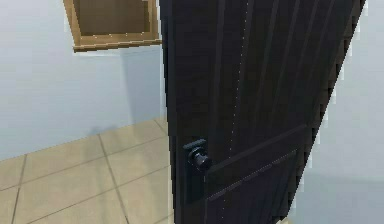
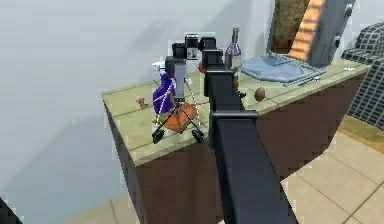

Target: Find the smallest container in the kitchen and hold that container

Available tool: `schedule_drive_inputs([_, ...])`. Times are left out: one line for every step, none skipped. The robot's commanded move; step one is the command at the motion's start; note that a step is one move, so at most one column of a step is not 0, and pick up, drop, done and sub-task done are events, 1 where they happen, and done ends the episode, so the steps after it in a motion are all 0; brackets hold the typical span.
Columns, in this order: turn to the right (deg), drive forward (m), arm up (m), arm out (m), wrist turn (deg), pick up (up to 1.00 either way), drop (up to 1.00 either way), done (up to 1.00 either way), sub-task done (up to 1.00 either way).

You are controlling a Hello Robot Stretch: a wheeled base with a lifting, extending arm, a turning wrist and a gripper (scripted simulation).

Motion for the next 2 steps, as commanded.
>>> schedule_drive_inputs([0.0, 0.00, 0.00, 0.00, 45.0, 0.00, 0.00, 0.00, 0.00])
schedule_drive_inputs([0.0, 0.00, 0.00, 0.00, 45.0, 0.00, 0.00, 0.00, 0.00])
